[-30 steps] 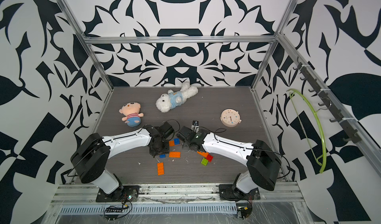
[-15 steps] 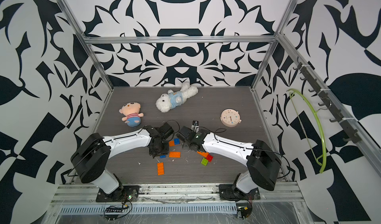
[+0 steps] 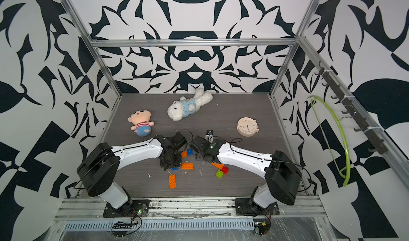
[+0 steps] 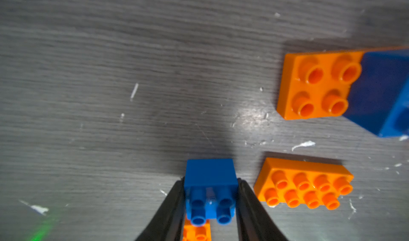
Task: Assemble the number 5 with lego
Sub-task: Pick up the lego brick from the center of the board.
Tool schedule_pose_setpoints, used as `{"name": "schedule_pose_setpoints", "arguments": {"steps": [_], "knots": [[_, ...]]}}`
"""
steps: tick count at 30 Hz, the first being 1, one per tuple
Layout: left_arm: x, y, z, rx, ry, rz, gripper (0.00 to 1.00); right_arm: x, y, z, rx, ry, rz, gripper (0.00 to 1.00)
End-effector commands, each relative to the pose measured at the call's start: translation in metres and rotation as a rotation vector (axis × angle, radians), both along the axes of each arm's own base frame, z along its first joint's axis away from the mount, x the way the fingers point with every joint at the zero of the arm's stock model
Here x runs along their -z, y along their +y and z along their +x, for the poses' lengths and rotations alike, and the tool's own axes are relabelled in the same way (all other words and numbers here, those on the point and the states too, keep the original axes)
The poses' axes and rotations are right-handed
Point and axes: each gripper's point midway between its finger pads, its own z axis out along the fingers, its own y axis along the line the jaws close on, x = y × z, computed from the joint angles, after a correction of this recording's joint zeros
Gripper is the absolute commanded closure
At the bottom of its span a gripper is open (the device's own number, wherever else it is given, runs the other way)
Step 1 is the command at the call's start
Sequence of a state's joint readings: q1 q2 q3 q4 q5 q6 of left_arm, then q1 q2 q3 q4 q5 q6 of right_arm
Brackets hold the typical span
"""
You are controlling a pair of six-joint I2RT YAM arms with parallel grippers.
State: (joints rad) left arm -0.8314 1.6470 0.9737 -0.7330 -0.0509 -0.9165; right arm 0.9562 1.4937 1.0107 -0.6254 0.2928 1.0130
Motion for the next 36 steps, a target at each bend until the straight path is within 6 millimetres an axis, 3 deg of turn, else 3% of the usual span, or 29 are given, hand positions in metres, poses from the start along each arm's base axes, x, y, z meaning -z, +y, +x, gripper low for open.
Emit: {"name": "schedule_pose_setpoints", "arguments": {"steps": [1,4,11,18,25,32,36], "knots": [[0.008,0.006,-0.007,0.003,0.038,0.032,0.57,-0.013,0.004,0.004,-0.007,-0.033,0.034,0.2],[0.007,0.006,-0.005,0.008,0.032,0.034,0.55,-0.014,0.006,0.004,-0.014,-0.039,0.049,0.19],[0.007,0.006,-0.006,0.007,0.033,0.034,0.62,-0.013,0.011,0.003,-0.034,-0.034,0.065,0.18],[-0.012,-0.005,-0.001,0.011,-0.002,-0.042,0.68,-0.018,0.025,-0.009,-0.11,-0.006,0.179,0.19],[-0.037,-0.03,0.002,0.02,-0.027,-0.154,0.69,-0.012,0.008,-0.006,-0.066,0.021,0.195,0.19],[-0.032,-0.045,0.001,0.071,0.006,-0.118,0.7,-0.004,-0.006,-0.005,-0.01,0.031,0.175,0.19],[-0.028,-0.044,0.001,0.076,0.013,-0.072,0.7,-0.004,-0.012,-0.005,0.012,0.025,0.175,0.19]]}}
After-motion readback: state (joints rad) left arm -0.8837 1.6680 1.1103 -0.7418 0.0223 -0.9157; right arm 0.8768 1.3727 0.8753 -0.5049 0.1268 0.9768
